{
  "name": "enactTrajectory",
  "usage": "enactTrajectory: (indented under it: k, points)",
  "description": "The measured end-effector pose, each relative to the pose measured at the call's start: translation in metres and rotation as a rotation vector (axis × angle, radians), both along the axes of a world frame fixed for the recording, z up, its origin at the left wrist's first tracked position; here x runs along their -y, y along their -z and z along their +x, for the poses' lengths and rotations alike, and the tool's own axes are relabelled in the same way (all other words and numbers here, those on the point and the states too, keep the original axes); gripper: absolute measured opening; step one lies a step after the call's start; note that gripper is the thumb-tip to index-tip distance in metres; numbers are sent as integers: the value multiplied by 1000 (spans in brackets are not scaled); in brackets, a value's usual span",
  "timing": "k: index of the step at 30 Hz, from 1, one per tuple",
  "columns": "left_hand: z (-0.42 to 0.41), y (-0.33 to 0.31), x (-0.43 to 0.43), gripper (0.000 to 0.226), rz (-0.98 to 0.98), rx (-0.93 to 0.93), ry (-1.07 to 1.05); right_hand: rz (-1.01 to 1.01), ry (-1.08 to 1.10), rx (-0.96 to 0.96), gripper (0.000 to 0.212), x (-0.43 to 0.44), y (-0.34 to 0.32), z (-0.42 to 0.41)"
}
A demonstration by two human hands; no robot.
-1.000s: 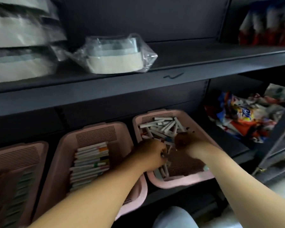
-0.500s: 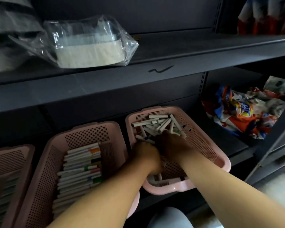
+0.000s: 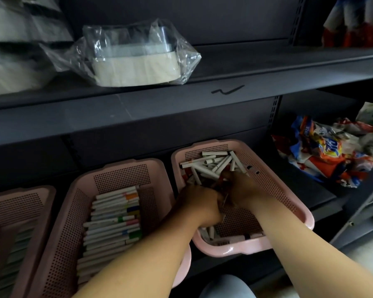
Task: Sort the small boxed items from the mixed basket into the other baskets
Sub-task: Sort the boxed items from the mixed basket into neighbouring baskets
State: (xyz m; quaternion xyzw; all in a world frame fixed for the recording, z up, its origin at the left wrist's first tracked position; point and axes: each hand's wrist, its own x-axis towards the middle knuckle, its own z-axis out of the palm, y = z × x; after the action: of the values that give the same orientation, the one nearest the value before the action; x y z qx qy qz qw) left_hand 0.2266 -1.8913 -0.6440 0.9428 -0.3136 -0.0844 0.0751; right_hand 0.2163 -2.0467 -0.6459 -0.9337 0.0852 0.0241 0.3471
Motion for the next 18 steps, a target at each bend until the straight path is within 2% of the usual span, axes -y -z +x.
enactTrajectory:
  k: [4,14,17,18]
  points:
    - [1,-1,-1,20,-101,-43,-19,25,15,44,20,5,1,3]
    - [8,-4,-9,15,-679,-193,-147,266,122,269,17,8,-16,-7]
    - [13,-9,-7,20,-874,-237,-223,480,146,371,17,5,-31,-12]
    - [14,-10,-7,23,-929,-246,-237,524,165,345,17,3,-36,-14]
